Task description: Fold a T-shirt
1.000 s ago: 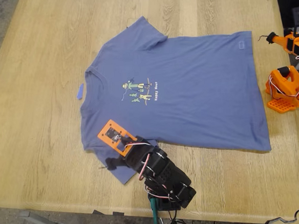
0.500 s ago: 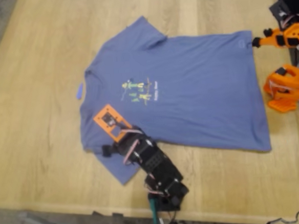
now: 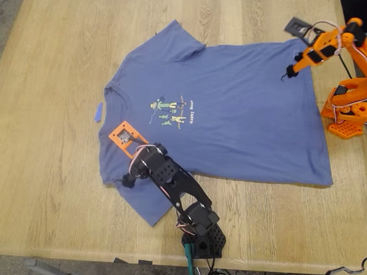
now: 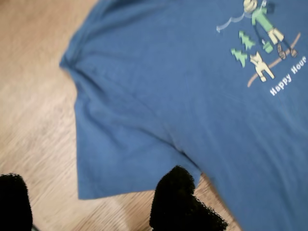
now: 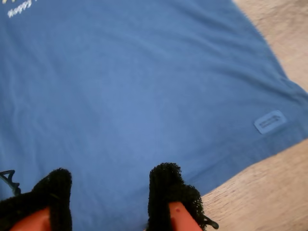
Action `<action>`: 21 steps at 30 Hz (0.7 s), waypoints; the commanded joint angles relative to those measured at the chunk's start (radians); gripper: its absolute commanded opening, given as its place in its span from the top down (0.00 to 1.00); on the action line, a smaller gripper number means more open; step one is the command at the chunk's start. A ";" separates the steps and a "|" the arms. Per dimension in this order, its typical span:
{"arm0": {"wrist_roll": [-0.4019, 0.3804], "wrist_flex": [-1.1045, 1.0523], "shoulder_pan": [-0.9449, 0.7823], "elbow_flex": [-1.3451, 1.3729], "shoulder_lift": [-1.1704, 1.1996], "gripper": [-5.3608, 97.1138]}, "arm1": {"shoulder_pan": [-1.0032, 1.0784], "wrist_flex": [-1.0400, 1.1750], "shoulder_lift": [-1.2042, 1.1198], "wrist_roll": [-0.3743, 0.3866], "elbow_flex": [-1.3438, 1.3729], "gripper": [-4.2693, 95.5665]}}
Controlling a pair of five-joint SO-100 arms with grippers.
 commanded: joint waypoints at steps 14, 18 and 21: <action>0.018 -0.502 0.054 0.172 -0.163 0.54 | -0.285 -0.002 -0.130 0.063 -0.066 0.68; 0.028 -0.615 0.069 0.245 -0.173 0.54 | -0.374 -0.011 -0.167 0.107 -0.107 0.67; 0.035 -0.729 0.081 0.314 -0.181 0.54 | -0.446 -0.031 -0.184 0.143 -0.123 0.67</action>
